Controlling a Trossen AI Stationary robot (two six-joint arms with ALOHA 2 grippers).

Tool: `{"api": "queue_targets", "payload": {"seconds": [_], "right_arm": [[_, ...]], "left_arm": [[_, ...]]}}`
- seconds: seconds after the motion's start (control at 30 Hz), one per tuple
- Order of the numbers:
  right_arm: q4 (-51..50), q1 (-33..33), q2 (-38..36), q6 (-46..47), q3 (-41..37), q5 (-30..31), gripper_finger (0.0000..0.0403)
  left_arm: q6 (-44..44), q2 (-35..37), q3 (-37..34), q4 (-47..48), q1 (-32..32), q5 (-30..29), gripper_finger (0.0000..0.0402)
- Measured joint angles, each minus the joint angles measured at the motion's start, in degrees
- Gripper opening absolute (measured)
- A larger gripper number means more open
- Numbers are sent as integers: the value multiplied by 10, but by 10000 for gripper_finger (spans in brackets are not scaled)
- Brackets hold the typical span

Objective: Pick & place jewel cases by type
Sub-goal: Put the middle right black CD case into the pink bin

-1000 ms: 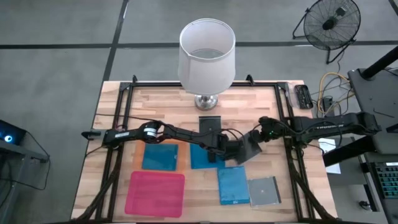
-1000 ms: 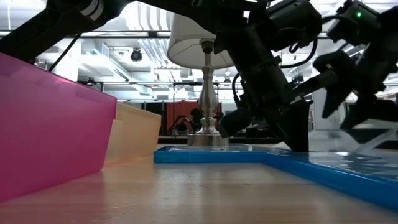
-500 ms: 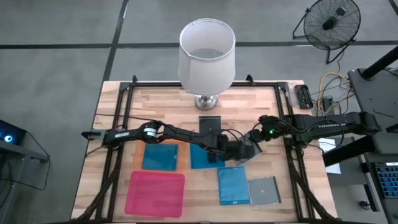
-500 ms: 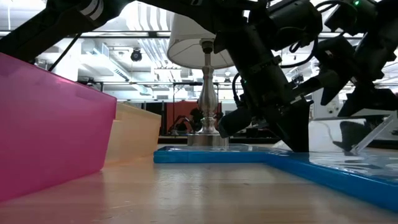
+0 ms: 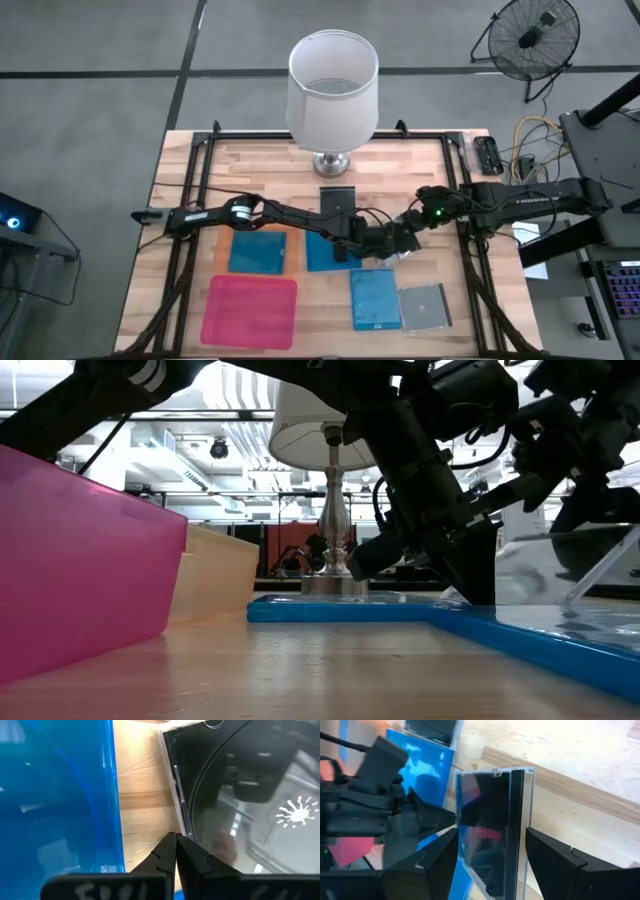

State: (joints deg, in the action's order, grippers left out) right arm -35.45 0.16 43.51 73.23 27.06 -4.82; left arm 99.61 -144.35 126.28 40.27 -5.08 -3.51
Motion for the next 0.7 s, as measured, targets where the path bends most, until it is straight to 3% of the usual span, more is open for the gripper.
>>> {"api": "queue_targets", "payload": {"seconds": [0.7], "right_arm": [[24, 18, 5, 19, 28, 34, 219]], "left_arm": [[0, 0, 0, -6, 0, -4, 0]]}}
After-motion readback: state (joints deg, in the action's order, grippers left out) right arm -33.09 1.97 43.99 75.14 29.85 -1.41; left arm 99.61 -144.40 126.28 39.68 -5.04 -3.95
